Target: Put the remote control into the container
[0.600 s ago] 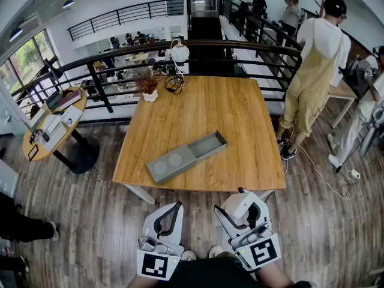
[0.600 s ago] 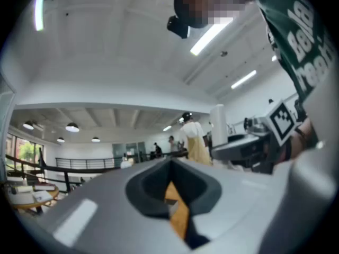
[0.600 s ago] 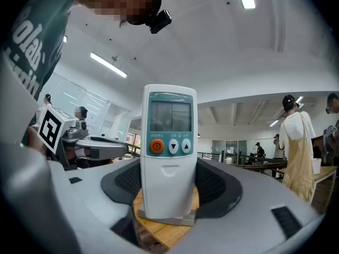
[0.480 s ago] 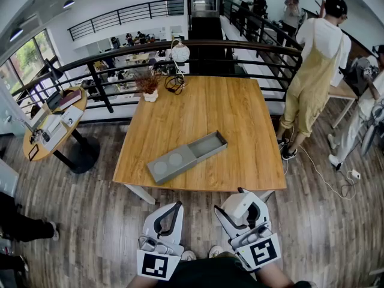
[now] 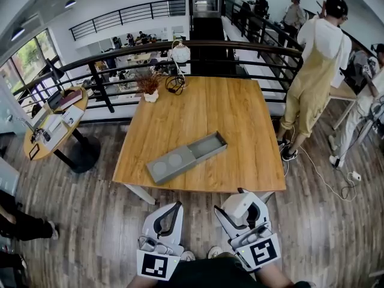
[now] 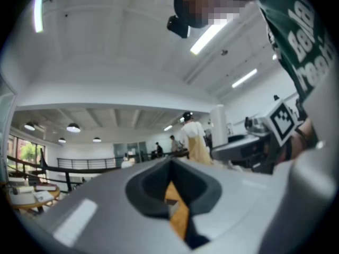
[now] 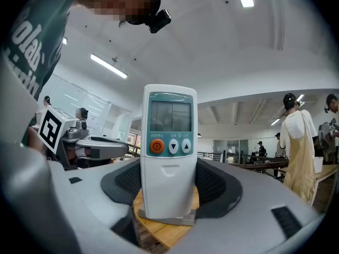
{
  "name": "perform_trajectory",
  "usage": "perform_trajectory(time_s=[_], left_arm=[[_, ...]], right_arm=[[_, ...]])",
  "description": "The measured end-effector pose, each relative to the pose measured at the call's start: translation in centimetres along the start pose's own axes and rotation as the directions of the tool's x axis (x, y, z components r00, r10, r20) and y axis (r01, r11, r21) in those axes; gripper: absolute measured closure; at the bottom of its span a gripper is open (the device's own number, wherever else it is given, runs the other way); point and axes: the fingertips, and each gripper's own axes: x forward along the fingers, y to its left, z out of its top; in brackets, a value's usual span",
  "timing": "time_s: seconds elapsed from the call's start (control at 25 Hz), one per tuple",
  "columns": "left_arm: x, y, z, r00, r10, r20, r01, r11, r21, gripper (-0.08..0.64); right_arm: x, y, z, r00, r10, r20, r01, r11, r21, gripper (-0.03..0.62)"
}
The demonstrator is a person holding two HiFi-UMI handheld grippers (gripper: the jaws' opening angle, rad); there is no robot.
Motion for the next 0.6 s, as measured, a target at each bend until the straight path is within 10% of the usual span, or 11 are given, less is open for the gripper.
perform_trajectory(time_s=[0.6], left_arm=[[2.7, -3.6, 0.6, 0.999, 0.027, -0.031, -0.027, 1.0, -0.001, 0.566]], right_arm=[[-2.2, -3.2, -2.2, 0.998, 0.054, -0.014, -0.054, 0.998, 0.038, 0.291]])
